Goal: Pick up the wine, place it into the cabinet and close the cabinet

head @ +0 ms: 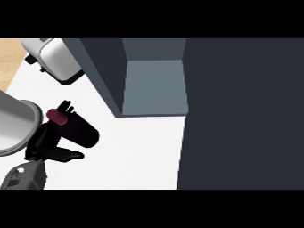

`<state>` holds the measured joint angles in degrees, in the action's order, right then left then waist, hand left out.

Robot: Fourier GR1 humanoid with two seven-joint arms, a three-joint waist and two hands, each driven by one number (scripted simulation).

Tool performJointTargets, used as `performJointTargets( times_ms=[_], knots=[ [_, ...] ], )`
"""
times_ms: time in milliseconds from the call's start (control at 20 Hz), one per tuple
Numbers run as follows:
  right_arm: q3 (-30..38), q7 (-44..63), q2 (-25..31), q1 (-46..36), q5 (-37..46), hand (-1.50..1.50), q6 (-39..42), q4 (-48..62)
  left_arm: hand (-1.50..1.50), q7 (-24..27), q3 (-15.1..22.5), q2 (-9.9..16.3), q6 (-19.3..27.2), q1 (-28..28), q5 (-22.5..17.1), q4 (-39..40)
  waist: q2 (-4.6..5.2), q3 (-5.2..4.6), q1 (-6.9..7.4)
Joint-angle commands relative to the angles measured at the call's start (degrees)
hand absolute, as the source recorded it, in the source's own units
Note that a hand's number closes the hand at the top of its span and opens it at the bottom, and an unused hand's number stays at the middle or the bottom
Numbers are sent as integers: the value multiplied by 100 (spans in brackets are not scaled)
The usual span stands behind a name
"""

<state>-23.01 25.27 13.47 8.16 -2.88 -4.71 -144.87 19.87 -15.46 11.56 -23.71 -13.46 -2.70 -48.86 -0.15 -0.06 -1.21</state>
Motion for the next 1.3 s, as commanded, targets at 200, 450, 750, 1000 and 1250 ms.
performJointTargets(
  times_ms=[200, 450, 750, 1000, 1250],
  knots=[
    [101, 444, 128, 354, -298, -150, 34, -1283, -150, 339, -133, -170, -65, -312, -167, 825, 11, 1, 8],
    [-128, 631, 141, 355, -44, -150, -88, -1588, -150, 389, -423, -387, -172, -218, -617, 933, -19, -3, -13],
    [-215, 317, 149, 583, -73, -150, -45, -1346, -150, 599, -501, -409, -248, -655, -725, 1506, 4, 2, -5],
    [-52, 532, 80, 159, -110, -150, -129, -1212, -150, 365, -515, -399, -119, -1252, -771, 1772, 17, -5, -10],
    [-323, 395, 102, 577, 131, -150, -119, -1374, 150, 690, -420, -399, -333, -847, -754, 1693, -2, 0, 20]
  ],
)
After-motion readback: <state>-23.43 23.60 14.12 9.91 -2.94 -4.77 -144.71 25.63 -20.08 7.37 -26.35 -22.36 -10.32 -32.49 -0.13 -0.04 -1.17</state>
